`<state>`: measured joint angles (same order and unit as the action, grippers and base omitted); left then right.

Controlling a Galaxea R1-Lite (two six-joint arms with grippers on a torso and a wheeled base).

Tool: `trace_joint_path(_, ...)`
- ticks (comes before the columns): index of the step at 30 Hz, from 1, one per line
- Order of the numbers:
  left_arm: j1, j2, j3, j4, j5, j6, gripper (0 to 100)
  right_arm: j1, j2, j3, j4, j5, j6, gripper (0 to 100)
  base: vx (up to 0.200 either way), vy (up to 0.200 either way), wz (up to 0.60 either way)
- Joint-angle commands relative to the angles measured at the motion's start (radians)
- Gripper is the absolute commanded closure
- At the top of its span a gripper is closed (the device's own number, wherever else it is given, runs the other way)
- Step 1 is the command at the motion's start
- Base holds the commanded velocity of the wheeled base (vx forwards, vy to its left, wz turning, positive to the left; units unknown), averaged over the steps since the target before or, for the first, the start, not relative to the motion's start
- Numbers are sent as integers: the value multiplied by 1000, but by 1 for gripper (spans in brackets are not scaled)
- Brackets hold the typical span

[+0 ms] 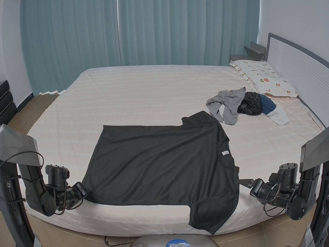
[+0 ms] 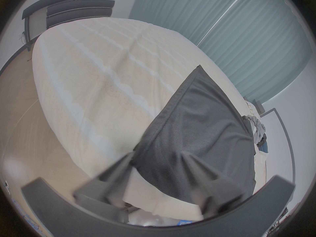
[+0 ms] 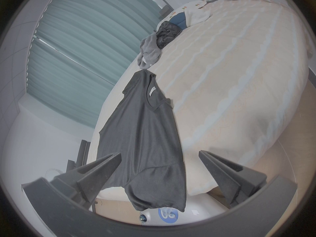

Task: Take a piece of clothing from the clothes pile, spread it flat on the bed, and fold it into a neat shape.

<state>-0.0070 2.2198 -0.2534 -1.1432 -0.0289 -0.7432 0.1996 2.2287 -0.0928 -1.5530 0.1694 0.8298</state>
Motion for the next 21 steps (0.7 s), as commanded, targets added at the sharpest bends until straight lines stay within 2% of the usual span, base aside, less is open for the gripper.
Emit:
trace_joint_path(1,2,0,11,-1,0,-1,100,38,42,-12,-12,2,0,0,0,0,0)
trace_joint_path(6,1,-19,29,-1,0,-1,100,63,78,-47,-12,2,-6,0,0,0,0)
trace_joint_path(10,1,-20,31,-1,0,-1,100,61,106,-73,-12,2,-32,0,0,0,0)
trace_joint_path(20,1,-20,42,-1,-2,-1,100,52,150,-148,-2,2,-35,0,0,0,0)
trace_joint_path(21,1,-20,42,-3,-2,-1,100,52,155,-151,-1,1,-37,100,0,0,0)
